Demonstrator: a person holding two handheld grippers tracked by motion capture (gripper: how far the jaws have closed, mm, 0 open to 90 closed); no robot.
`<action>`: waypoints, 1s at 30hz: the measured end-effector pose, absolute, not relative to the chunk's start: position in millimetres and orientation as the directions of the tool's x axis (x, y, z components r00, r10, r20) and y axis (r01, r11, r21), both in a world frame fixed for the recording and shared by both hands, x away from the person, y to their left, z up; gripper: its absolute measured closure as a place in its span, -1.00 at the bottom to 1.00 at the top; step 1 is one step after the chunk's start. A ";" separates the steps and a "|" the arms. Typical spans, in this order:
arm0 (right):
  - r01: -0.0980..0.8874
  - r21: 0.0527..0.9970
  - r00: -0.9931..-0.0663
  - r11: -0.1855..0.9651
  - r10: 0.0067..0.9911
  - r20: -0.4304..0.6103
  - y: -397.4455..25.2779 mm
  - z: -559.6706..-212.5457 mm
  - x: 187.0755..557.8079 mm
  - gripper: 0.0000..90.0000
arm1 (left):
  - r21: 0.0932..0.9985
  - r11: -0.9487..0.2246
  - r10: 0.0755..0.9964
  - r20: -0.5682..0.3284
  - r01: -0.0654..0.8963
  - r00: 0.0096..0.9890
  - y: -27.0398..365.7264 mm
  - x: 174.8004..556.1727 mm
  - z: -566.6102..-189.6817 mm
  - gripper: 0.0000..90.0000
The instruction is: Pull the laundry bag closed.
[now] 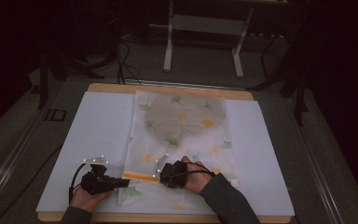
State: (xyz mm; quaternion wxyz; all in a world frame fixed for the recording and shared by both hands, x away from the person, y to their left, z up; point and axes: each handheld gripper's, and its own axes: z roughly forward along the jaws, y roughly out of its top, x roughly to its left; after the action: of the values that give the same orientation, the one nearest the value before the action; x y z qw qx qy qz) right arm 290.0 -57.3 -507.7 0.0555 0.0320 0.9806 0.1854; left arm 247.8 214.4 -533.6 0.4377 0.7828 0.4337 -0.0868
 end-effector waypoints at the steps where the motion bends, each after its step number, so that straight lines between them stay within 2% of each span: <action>1: 0.041 0.366 -0.992 0.930 0.083 -0.099 -57.4 -507.6 289.9 0.91 | 0.610 -0.239 0.603 -0.516 0.755 0.608 214.5 247.8 -533.5 0.96; 30: 0.064 0.364 -0.990 0.929 0.106 -0.096 -71.7 -507.8 290.0 0.91 | 0.610 -0.237 0.603 -0.518 0.756 0.607 216.5 247.3 -533.0 0.95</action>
State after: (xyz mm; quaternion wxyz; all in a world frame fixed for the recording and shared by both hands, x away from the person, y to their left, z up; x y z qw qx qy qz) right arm 290.0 -71.7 -507.8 0.0572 0.0432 0.9805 0.1832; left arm 247.3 216.5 -533.0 0.4386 0.7817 0.4346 -0.0875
